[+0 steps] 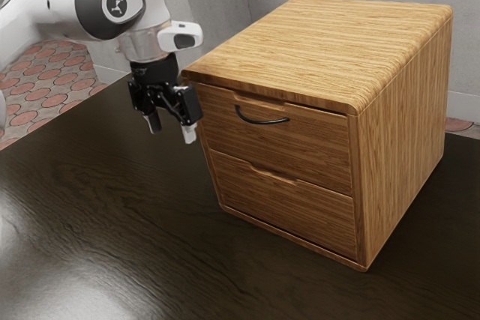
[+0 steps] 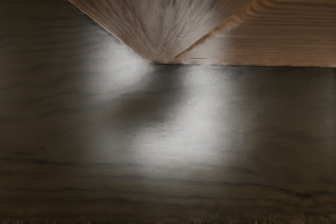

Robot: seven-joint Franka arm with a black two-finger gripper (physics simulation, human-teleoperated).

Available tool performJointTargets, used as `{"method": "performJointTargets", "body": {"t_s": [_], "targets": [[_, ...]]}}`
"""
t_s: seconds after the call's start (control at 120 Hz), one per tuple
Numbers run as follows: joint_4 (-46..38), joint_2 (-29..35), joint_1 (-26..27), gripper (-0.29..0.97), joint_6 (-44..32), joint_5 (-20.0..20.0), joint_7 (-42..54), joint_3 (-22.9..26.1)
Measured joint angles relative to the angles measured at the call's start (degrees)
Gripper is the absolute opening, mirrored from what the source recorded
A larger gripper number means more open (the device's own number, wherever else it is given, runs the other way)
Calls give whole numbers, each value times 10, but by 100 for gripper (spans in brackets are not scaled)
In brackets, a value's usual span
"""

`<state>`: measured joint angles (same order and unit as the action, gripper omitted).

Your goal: Pull the drawer handle with one arm to open the drawer

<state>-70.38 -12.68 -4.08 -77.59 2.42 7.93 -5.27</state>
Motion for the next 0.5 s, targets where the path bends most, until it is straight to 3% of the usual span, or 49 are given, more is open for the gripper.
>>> {"method": "performJointTargets", "body": {"t_s": [0.25,0.5], "targets": [[2,3,-9,68,18,13,33,-5],[28,82,0,68,31,19,10,0]]}}
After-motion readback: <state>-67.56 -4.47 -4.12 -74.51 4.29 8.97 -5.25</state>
